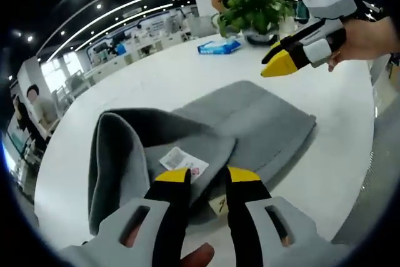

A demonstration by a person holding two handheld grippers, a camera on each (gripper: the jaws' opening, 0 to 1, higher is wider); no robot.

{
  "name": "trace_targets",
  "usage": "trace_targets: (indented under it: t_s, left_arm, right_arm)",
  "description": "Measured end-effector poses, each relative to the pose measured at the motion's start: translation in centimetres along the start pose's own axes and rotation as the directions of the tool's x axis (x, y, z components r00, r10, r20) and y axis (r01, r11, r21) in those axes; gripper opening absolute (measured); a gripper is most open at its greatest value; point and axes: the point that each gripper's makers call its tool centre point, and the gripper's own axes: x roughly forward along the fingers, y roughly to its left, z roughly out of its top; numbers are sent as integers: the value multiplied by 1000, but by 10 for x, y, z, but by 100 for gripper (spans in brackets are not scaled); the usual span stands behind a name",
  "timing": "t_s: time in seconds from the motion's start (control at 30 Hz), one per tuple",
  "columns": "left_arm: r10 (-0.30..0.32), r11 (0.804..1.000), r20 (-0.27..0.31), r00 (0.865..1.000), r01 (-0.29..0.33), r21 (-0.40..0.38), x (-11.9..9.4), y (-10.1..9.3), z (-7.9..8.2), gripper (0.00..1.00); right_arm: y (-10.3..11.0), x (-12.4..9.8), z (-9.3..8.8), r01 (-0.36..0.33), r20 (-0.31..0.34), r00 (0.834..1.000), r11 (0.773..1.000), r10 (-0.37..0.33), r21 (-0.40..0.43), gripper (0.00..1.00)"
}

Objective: Open the folded towel by lifting each exposed corner and separating the folded layers until the towel lies flat within the target outline without major curled edges

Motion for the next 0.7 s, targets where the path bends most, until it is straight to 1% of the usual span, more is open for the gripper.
trace_targets:
  t_s: [0.03, 0.1, 0.2, 0.23, 0.3, 0.33, 0.37, 0.4, 0.43, 0.47, 0.53, 0.57, 0.63, 0.67, 0.7]
  left_arm:
    - [0, 1000, 3, 1000, 0, -3, 0, 1, 1, 21]
    - [16, 1000, -12, 1000, -16, 17, 1, 7, 2, 21]
    - [38, 998, -28, 999, -36, 43, 1, 17, 0, 19]
    - [48, 998, -32, 998, -46, 45, 1, 20, -1, 18]
    - [81, 996, -34, 996, -80, 32, -2, 31, -2, 18]
    - [102, 995, -36, 994, -101, 17, -5, 36, -3, 17]
    - [127, 992, -34, 991, -127, 8, -8, 44, -5, 16]
    - [154, 988, -35, 987, -154, -4, -11, 52, -6, 15]
    - [172, 985, -32, 985, -173, -26, -14, 57, -7, 15]
    - [182, 980, -26, 983, -183, -71, -16, 63, -9, 15]
    - [193, 970, -34, 981, -196, -143, -19, 71, -14, 15]
    - [198, 966, -35, 980, -201, -165, -19, 74, -15, 15]
    - [206, 952, -39, 978, -209, -224, -19, 79, -18, 15]
    - [210, 942, -42, 977, -214, -259, -20, 82, -19, 15]
    - [218, 934, -42, 975, -221, -282, -20, 85, -20, 15]
  right_arm:
    - [-1, 7, -4, 4, -20, 1000, 1000, -5, -23, 20]
    - [-1, 17, -11, 11, -50, 999, 998, -14, -61, 12]
    - [1, 27, -19, -5, -84, 996, 999, 1, -52, 4]
    - [1, 30, -22, -6, -96, 995, 998, 0, -62, 1]
    - [0, 31, -29, -5, -126, 992, 993, -11, -120, 0]
    - [1, 31, -34, -15, -150, 989, 988, -7, -151, 0]
    - [1, 31, -38, -18, -160, 987, 987, -8, -157, 0]
    - [1, 31, -40, -22, -153, 988, 987, -3, -160, 0]
    - [1, 30, -40, -24, -149, 989, 987, -1, -162, 0]
    - [1, 29, -39, -27, -149, 989, 987, 3, -160, 0]
    - [1, 27, -39, -34, -156, 988, 989, 10, -147, 0]
    - [1, 27, -41, -36, -160, 987, 988, 12, -148, 0]
    - [1, 24, -44, -40, -178, 984, 982, 7, -183, 0]
    - [1, 22, -47, -38, -192, 981, 976, -4, -214, 0]
    - [1, 20, -49, -37, -201, 980, 973, -10, -228, 0]
